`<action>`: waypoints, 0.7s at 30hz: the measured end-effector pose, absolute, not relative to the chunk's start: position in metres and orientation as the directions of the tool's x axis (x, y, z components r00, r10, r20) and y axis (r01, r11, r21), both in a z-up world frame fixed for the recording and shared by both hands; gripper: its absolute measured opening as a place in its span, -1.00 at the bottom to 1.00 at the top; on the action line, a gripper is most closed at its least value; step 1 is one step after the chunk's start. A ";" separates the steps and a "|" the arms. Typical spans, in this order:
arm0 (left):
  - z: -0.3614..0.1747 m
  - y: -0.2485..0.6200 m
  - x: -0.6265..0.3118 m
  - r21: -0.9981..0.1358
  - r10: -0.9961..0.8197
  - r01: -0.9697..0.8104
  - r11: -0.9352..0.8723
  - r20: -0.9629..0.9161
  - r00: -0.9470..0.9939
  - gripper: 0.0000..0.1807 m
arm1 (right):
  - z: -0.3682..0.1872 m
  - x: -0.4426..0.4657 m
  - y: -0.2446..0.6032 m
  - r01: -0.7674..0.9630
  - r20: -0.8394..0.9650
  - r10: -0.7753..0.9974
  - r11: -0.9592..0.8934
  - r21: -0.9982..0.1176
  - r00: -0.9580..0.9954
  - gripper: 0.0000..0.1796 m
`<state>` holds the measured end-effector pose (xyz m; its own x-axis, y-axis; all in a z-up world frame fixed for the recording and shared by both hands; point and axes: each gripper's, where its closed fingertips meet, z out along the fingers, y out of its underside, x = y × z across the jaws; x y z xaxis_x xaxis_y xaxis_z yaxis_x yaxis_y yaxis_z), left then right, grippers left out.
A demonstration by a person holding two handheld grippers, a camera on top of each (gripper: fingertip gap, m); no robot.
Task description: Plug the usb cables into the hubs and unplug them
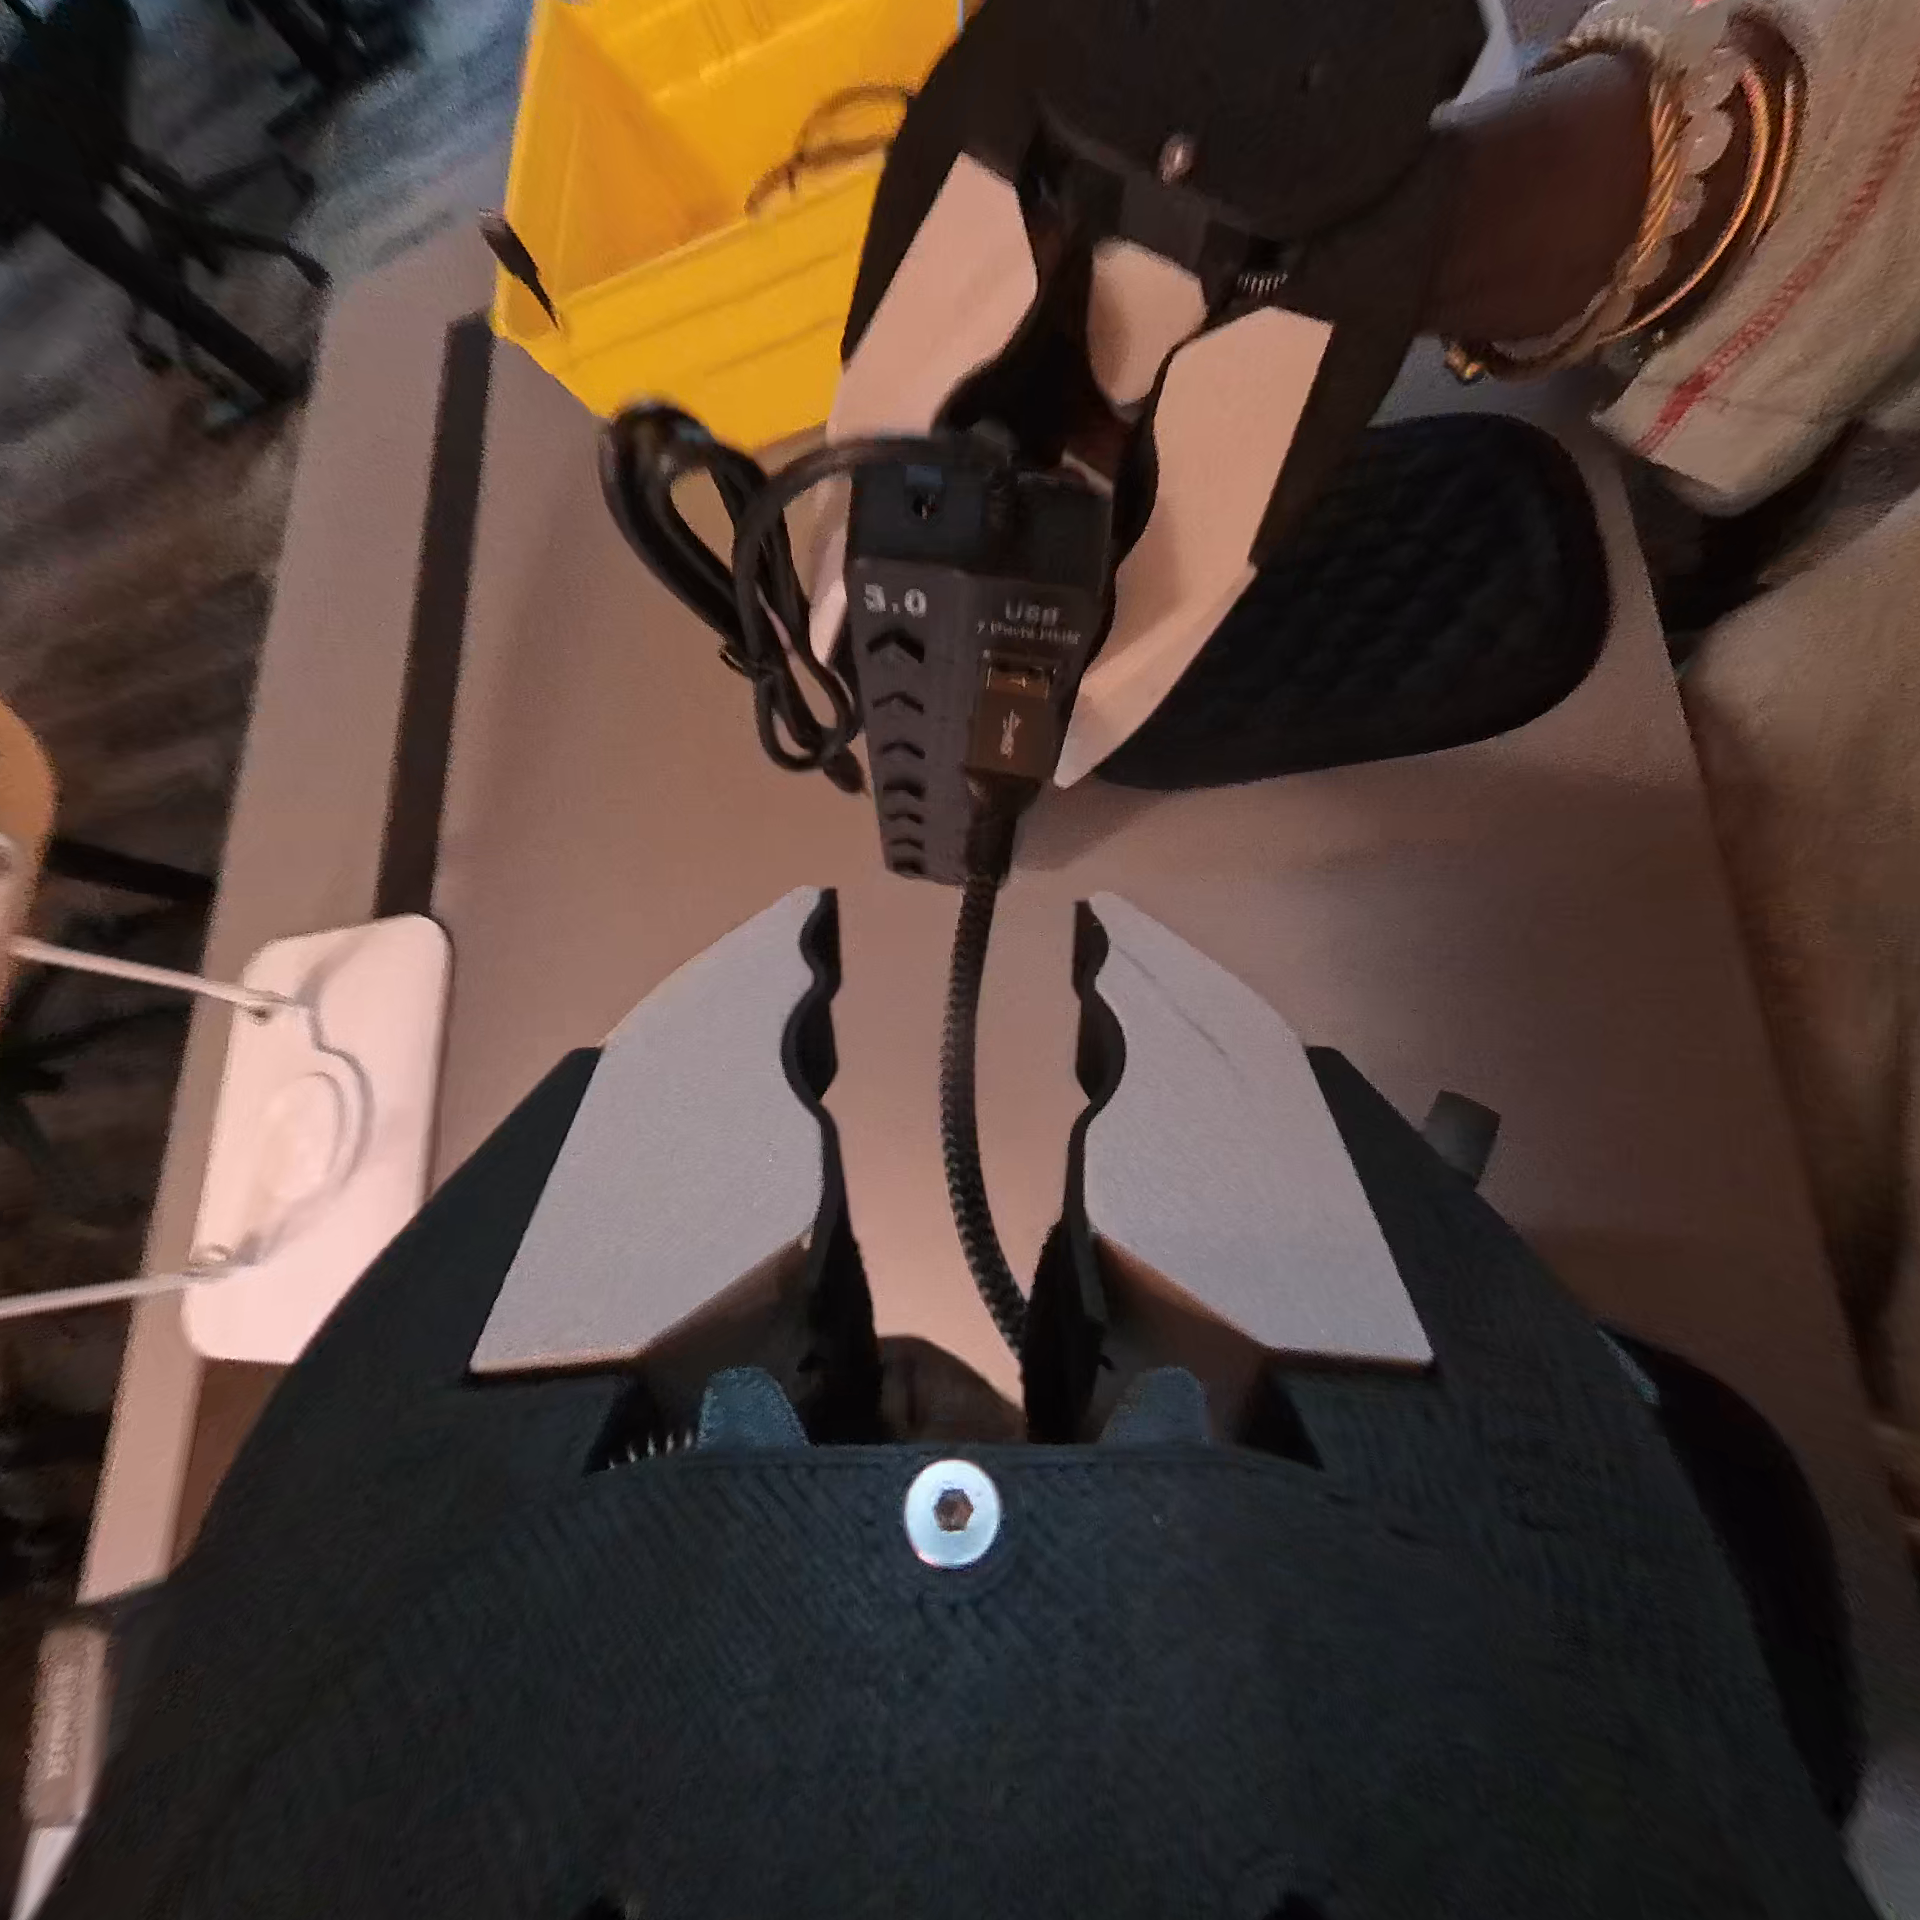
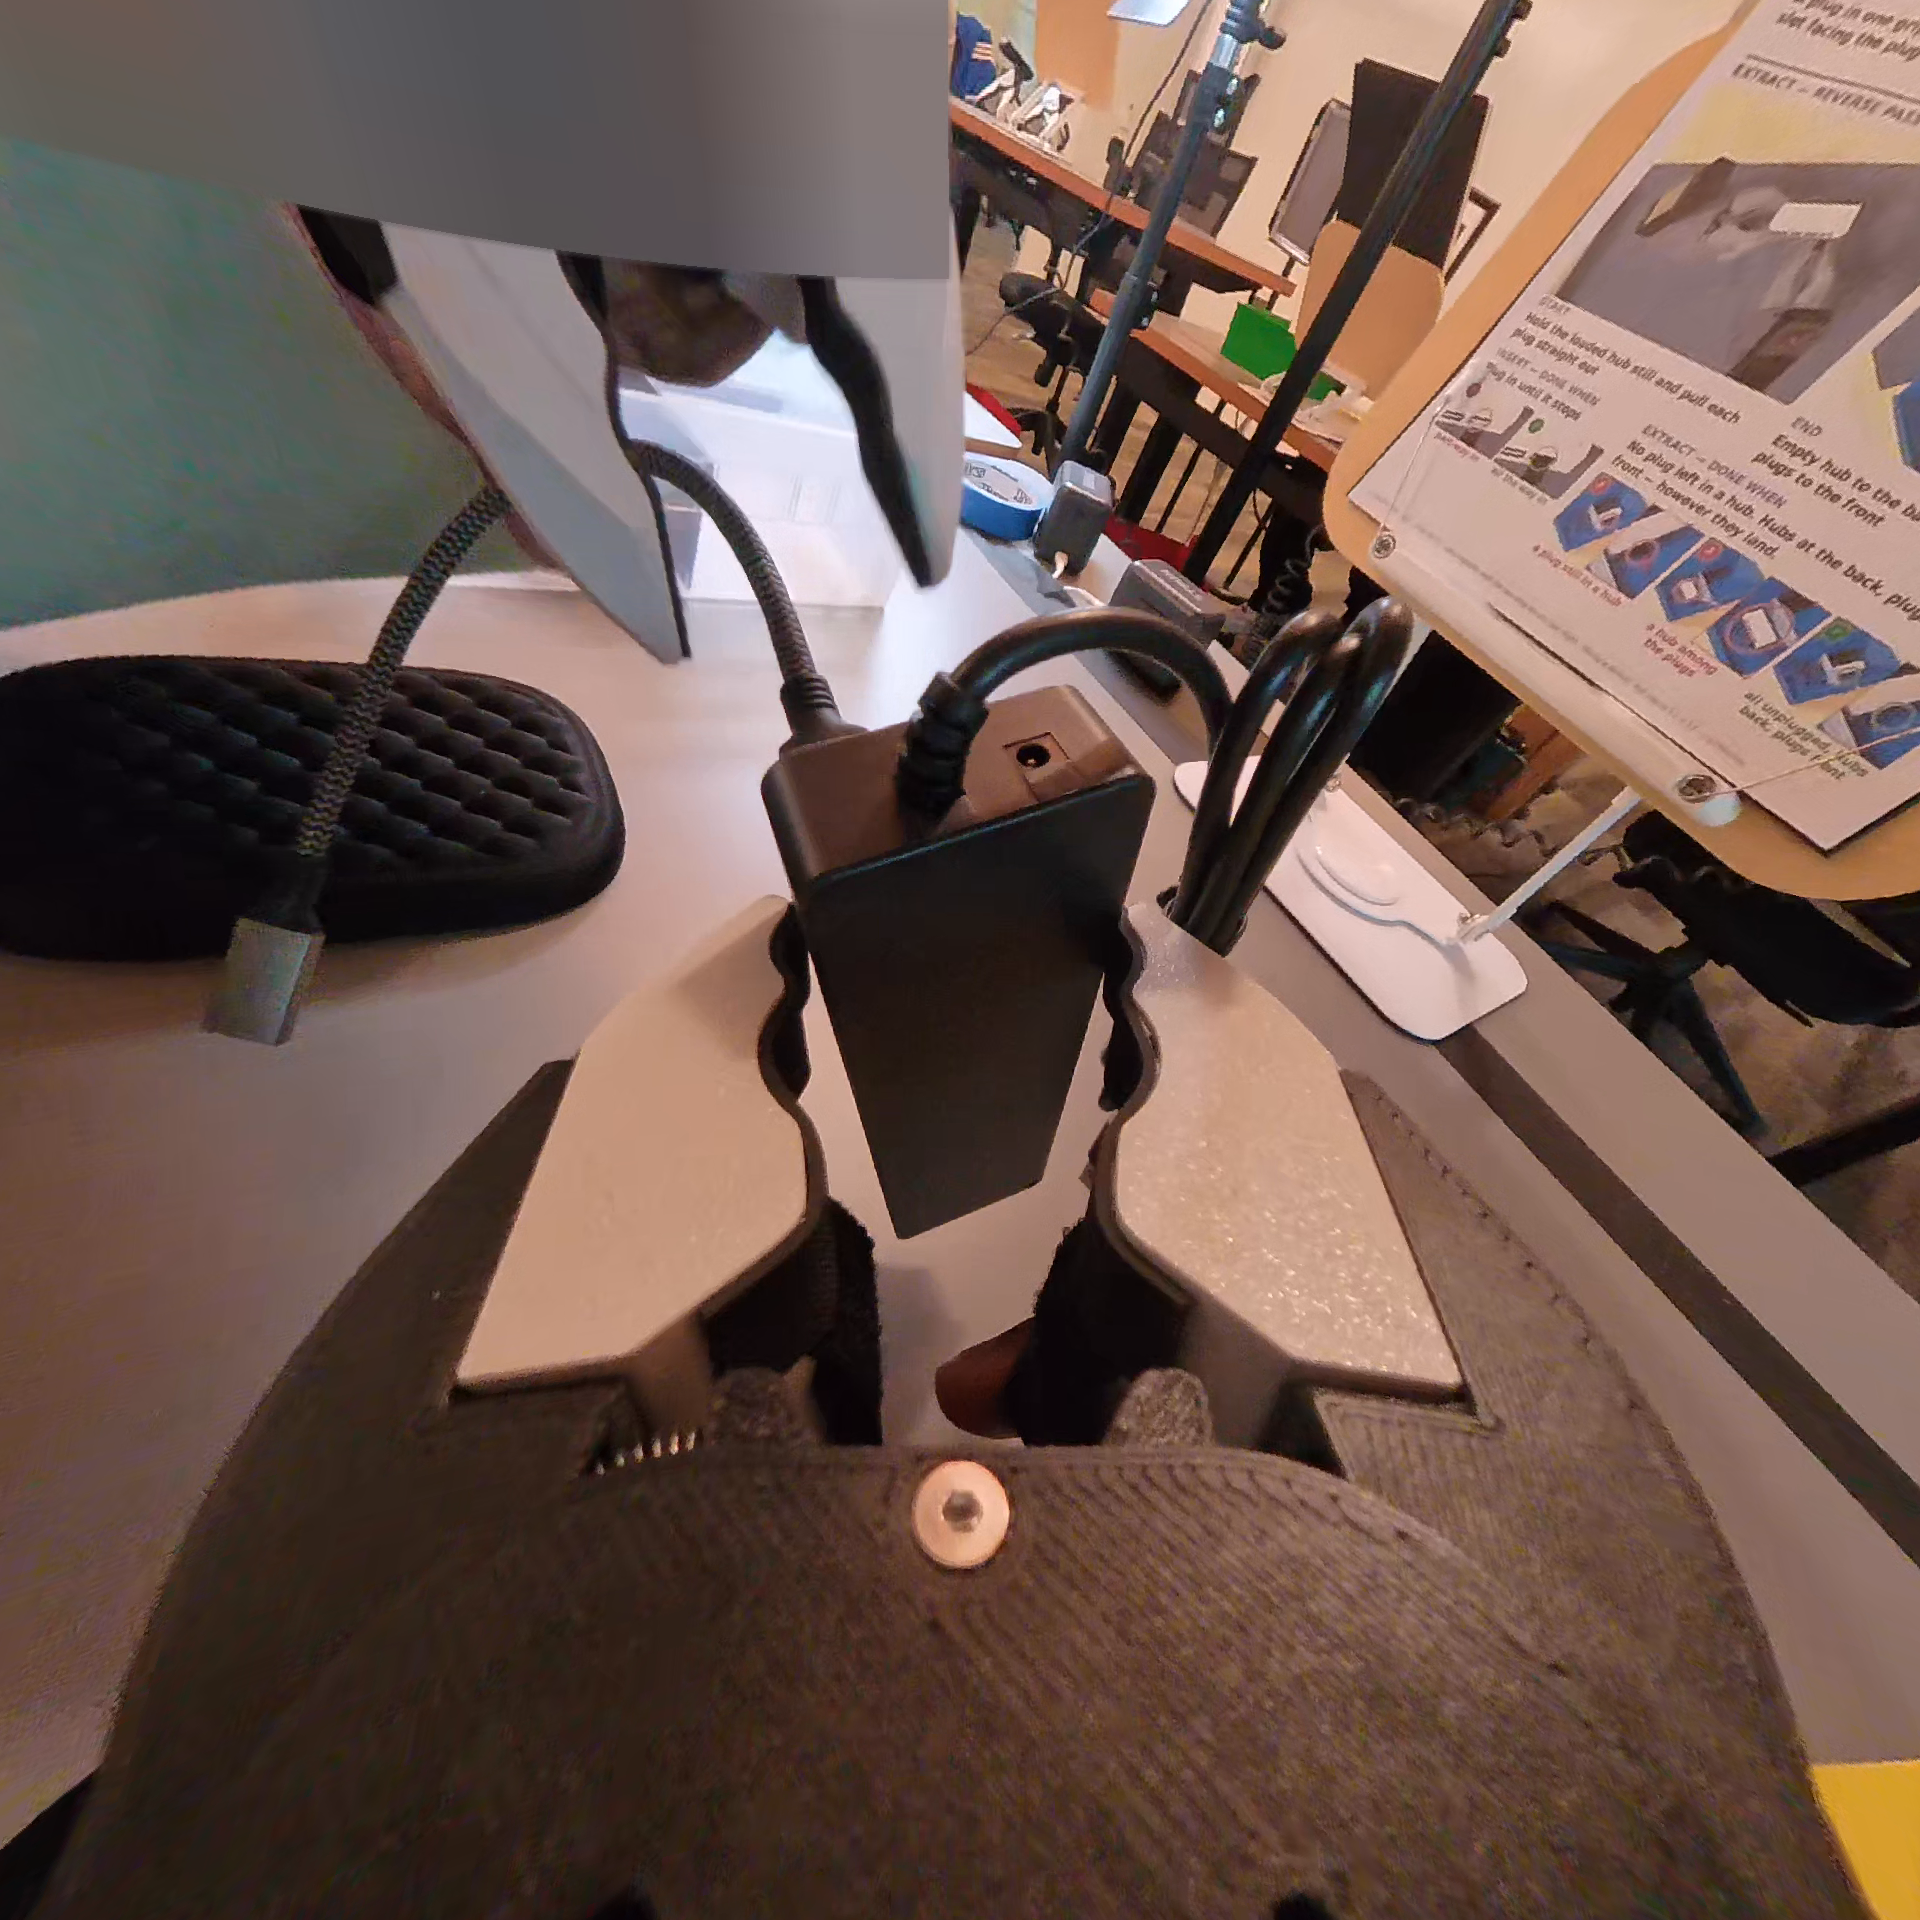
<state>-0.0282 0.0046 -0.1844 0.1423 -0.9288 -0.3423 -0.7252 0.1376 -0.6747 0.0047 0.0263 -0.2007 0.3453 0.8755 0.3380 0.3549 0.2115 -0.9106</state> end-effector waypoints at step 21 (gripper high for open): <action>-0.182 -0.004 -0.010 -0.579 -0.819 -0.730 0.364 -0.572 0.046 -0.83 | -0.183 -0.006 0.021 0.479 0.535 0.778 0.351 -0.805 0.330 -0.38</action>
<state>-0.0100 -0.0043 -0.1820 0.0463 -0.8187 -0.5723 -0.7297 0.3635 -0.5791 -0.0065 0.0209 -0.1833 0.3303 0.7775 0.5351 0.4785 0.3507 -0.8050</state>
